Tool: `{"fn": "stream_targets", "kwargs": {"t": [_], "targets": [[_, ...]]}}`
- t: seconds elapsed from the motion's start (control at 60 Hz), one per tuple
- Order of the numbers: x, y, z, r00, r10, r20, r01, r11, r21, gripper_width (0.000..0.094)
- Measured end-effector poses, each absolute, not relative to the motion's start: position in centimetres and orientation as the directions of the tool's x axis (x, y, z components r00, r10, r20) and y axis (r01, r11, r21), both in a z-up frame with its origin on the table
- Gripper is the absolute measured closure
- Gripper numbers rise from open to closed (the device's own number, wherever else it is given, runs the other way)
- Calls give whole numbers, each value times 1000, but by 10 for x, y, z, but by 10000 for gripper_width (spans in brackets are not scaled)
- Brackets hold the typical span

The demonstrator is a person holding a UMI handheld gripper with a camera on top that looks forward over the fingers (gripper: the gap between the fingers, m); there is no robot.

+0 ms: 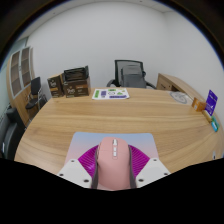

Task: Arrange mouse

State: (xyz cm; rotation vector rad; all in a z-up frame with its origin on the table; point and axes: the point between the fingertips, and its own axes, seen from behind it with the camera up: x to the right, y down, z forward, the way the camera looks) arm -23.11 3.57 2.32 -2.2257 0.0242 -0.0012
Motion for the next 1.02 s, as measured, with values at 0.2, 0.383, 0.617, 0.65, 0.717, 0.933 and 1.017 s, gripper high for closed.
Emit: {"fn": "stream_targets", "kwargs": {"t": [0.2, 0.383, 0.617, 0.65, 0.717, 0.933, 1.017], "targets": [[-222, 28, -9, 1000, 25, 18, 30, -630, -776, 463], [-226, 28, -7, 999, 10, -36, -21, -648, -761, 230], [-234, -4, 27, 999, -1, -33, -26, -633, -773, 99], [-237, -13, 34, 999, -13, -35, -36, -628, -778, 100], [-244, -34, 49, 999, -31, -36, -48, -612, -789, 99], [-283, -117, 95, 992, -110, -67, -118, -568, -815, 100], [-302, -153, 105, 983, -149, -111, -176, -559, -810, 100]]}}
